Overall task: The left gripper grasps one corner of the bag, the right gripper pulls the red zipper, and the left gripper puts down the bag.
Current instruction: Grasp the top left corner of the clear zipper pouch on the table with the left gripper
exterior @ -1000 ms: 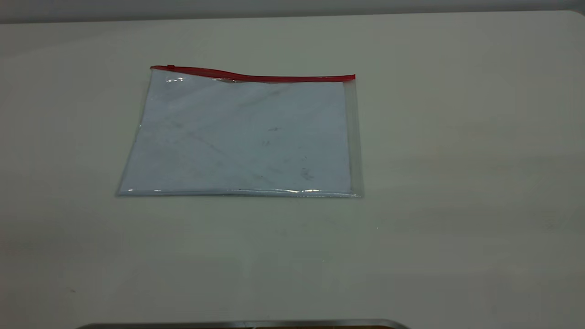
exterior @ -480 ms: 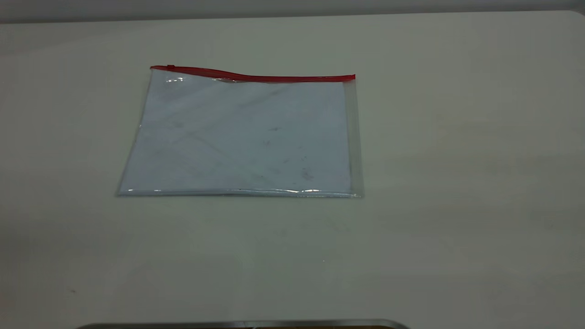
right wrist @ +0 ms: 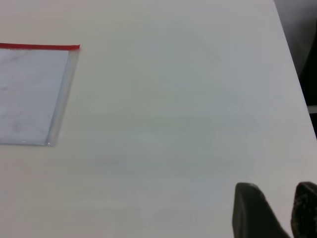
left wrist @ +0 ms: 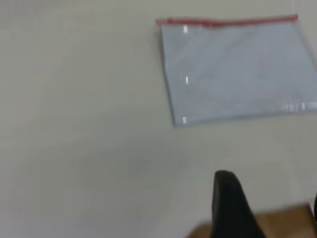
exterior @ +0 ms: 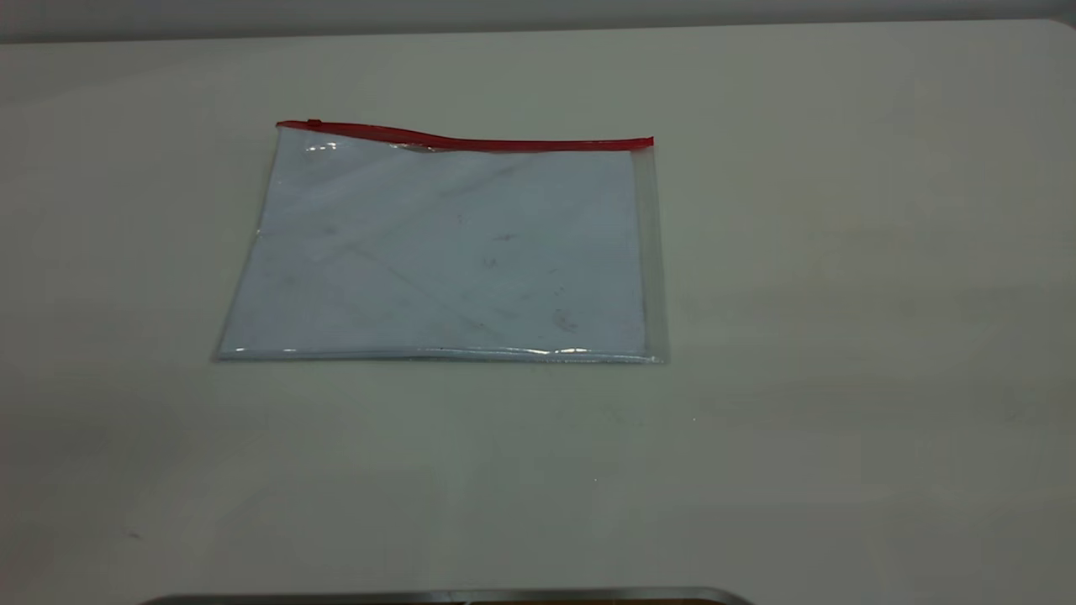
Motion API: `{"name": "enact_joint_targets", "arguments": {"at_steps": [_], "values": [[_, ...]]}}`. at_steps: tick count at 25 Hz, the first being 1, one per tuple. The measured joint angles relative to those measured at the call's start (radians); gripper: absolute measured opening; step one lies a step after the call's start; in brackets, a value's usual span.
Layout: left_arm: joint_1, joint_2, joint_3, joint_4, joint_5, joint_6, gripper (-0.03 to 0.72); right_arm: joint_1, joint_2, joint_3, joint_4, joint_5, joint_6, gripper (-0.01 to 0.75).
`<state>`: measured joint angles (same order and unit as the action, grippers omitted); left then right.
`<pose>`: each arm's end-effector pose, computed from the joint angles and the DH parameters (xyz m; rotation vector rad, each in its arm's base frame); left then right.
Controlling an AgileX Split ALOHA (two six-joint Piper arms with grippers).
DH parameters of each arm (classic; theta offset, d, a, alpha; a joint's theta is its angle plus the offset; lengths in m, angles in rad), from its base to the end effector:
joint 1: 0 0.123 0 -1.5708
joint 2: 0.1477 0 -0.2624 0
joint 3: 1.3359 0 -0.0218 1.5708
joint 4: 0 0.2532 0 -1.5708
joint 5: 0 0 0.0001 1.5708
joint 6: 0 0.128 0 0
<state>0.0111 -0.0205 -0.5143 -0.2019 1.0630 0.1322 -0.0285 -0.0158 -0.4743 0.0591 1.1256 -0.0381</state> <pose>0.0474 -0.0219 0.2687 0.1346 1.9944 -0.1480 0.0494 0.0054 0.2473 -0.0149 2.1177 0.0320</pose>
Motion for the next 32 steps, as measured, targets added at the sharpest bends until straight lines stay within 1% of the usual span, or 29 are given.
{"name": "enact_joint_targets", "arguments": {"at_steps": [2, 4, 8, 11, 15, 17, 19, 21, 24, 27, 30, 32], "values": [[0.0, 0.008, 0.0, -0.004, -0.051, -0.007, 0.465, 0.0, 0.0, -0.003, 0.025, -0.008, -0.001, 0.237], [0.0, 0.05, 0.0, -0.007, -0.081, -0.025, 0.465, 0.0, 0.026, -0.012, 0.08, -0.046, -0.01, 0.237], [0.0, 0.255, 0.0, -0.007, -0.16, -0.037, 0.465, 0.0, 0.203, -0.014, 0.194, -0.182, -0.089, 0.256], [0.0, 0.457, -0.013, -0.007, -0.217, -0.037, 0.468, 0.0, 0.387, -0.015, 0.26, -0.304, -0.206, 0.314], [0.0, 0.726, -0.058, -0.009, -0.286, -0.006, 0.5, 0.0, 0.615, -0.015, 0.409, -0.5, -0.417, 0.442], [0.0, 0.846, -0.083, -0.029, -0.326, 0.023, 0.521, 0.0, 0.745, -0.018, 0.533, -0.57, -0.552, 0.499], [0.0, 0.945, -0.105, -0.069, -0.38, 0.064, 0.536, 0.0, 0.866, -0.018, 0.671, -0.605, -0.699, 0.529], [0.0, 1.042, -0.132, -0.126, -0.427, 0.124, 0.543, 0.001, 0.994, -0.022, 0.839, -0.614, -0.874, 0.54], [0.0, 1.173, -0.171, -0.202, -0.5, 0.22, 0.544, 0.039, 1.157, -0.055, 1.073, -0.638, -1.131, 0.542], [0.0, 1.312, -0.211, -0.269, -0.557, 0.299, 0.546, 0.119, 1.316, -0.112, 1.272, -0.661, -1.34, 0.542], [0.0, 1.449, -0.256, -0.33, -0.595, 0.375, 0.546, 0.201, 1.474, -0.192, 1.415, -0.673, -1.473, 0.542], [0.0, 1.538, -0.291, -0.365, -0.621, 0.427, 0.546, 0.244, 1.578, -0.257, 1.474, -0.674, -1.528, 0.542]]}}
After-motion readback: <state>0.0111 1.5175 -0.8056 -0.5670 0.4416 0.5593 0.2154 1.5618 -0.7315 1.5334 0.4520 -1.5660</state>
